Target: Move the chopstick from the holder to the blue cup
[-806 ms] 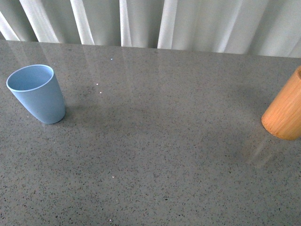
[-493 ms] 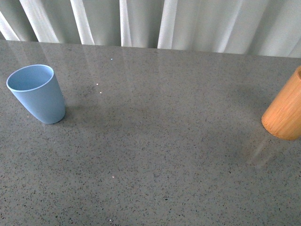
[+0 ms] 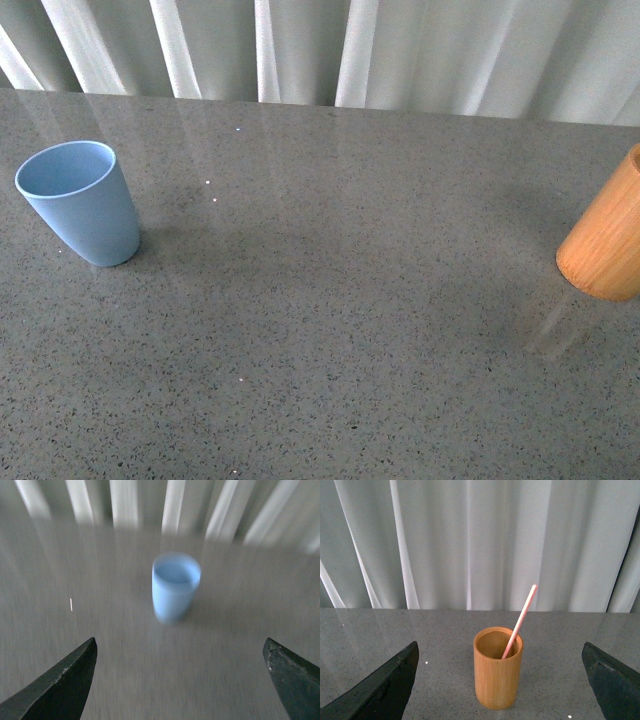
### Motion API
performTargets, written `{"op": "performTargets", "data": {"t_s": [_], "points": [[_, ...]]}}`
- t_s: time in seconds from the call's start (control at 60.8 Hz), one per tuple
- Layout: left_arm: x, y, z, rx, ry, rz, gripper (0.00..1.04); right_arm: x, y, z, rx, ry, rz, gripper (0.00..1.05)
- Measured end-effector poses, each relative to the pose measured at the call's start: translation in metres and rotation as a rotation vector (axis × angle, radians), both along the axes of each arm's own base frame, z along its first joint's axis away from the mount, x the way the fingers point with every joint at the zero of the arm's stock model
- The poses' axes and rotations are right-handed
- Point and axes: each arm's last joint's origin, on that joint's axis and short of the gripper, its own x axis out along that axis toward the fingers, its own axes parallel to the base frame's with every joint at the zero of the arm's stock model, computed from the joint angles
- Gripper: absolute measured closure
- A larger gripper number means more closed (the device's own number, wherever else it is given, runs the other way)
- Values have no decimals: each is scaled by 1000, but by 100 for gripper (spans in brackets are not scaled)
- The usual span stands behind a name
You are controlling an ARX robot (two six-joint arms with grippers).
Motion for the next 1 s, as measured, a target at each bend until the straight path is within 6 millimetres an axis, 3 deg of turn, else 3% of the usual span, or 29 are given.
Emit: {"op": "performTargets", "data": {"t_s": [0.066,0.148,0.724,1.003], "points": [[10,-3,1,-35,249,16,7,0,0,0,0,-1,0,10],[24,-5,-2,-54,333,17,7,0,0,0,0,0,0,10],[97,-4,-13,-46,310,38,7,0,0,0,0,0,0,10],[135,-7,-9,-15,280,-6,7,0,0,0,0,0,0,10]]}}
